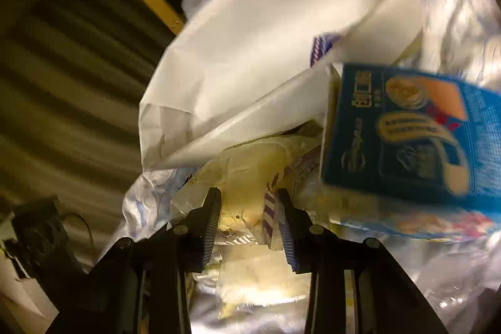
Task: Organize objects
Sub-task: 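Lift the bread bun with the right gripper and release it into the basket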
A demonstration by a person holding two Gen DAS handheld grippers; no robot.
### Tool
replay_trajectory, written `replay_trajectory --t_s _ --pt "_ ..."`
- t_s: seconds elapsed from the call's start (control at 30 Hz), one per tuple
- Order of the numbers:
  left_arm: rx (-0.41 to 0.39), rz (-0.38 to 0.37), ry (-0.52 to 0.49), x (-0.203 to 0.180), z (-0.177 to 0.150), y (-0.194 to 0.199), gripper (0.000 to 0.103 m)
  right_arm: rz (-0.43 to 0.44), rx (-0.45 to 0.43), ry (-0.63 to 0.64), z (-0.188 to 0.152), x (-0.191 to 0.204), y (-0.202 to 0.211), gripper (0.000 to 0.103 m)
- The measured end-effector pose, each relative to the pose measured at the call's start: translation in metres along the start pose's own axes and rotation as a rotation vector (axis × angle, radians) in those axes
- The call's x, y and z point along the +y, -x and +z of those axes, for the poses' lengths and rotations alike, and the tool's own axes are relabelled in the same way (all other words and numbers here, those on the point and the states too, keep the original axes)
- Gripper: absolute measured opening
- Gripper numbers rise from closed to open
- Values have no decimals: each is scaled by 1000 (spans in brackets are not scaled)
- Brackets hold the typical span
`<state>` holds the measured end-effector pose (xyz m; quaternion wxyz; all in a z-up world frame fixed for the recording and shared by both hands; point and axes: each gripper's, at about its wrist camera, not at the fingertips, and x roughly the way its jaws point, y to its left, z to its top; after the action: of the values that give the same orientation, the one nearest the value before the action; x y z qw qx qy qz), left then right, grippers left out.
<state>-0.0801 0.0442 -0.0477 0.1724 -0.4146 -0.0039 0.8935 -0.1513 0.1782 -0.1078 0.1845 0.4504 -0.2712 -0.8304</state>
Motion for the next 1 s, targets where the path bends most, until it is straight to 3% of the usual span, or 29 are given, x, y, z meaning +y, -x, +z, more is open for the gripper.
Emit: replay_trajectory --t_s 0.17,0.33,0.57,1.0 --pt "-42 -53 -5 -3 -1 15 9 -22 -59 81 -9 14 26 30" --pt "-96 -43 -20 -4 3 32 9 24 -78 92 -8 20 36 25" --pt "-176 -84 -1 2 9 57 9 81 -105 128 -8 38 51 24" --pt "-276 -62 -16 -1 34 78 9 95 -196 196 10 70 73 24"
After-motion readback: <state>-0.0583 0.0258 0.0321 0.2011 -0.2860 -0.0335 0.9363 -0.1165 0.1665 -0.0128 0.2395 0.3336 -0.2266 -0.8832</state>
